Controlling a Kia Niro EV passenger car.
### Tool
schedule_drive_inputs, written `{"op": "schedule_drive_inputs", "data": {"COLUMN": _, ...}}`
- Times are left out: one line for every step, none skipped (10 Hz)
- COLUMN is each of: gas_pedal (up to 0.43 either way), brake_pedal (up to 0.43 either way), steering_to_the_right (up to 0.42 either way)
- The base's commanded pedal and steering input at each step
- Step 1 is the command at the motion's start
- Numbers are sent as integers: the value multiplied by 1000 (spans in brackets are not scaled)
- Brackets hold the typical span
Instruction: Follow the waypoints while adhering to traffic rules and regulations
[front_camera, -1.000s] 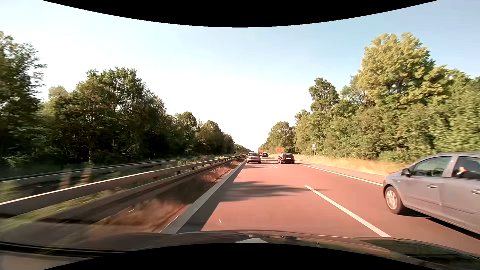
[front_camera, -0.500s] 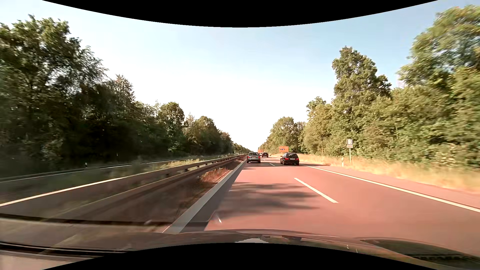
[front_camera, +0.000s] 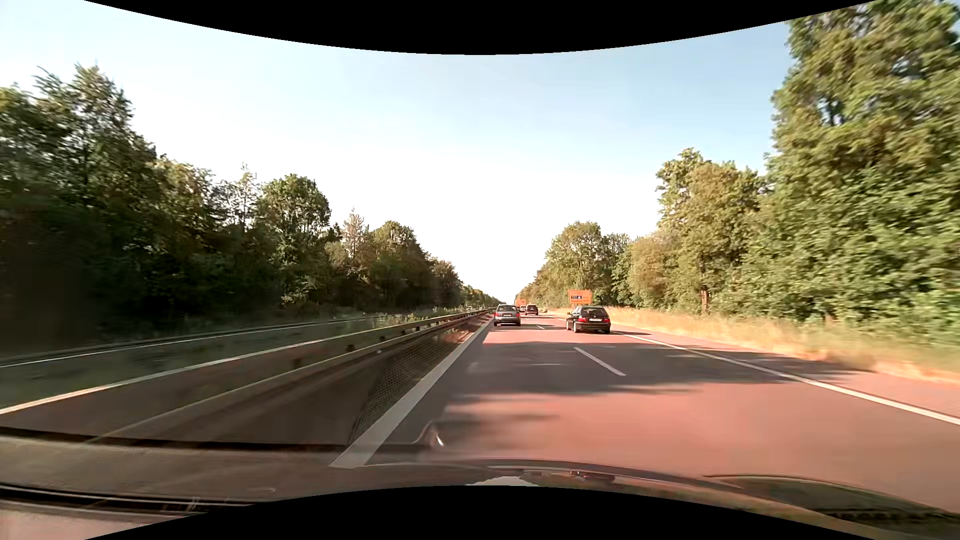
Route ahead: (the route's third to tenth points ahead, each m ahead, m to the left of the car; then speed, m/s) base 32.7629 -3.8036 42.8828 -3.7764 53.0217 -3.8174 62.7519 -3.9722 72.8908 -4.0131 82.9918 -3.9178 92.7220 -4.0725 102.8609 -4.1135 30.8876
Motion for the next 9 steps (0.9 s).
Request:
{"op": "schedule_drive_inputs", "data": {"gas_pedal": 350, "brake_pedal": 6, "steering_to_the_right": -1}}
{"op": "schedule_drive_inputs", "data": {"gas_pedal": 339, "brake_pedal": 6, "steering_to_the_right": -1}}
{"op": "schedule_drive_inputs", "data": {"gas_pedal": 331, "brake_pedal": 6, "steering_to_the_right": -1}}
{"op": "schedule_drive_inputs", "data": {"gas_pedal": 331, "brake_pedal": 6, "steering_to_the_right": -1}}
{"op": "schedule_drive_inputs", "data": {"gas_pedal": 311, "brake_pedal": 6, "steering_to_the_right": -1}}
{"op": "schedule_drive_inputs", "data": {"gas_pedal": 287, "brake_pedal": 6, "steering_to_the_right": -1}}
{"op": "schedule_drive_inputs", "data": {"gas_pedal": 287, "brake_pedal": 6, "steering_to_the_right": -1}}
{"op": "schedule_drive_inputs", "data": {"gas_pedal": 280, "brake_pedal": 6, "steering_to_the_right": -1}}
{"op": "schedule_drive_inputs", "data": {"gas_pedal": 268, "brake_pedal": 6, "steering_to_the_right": -1}}
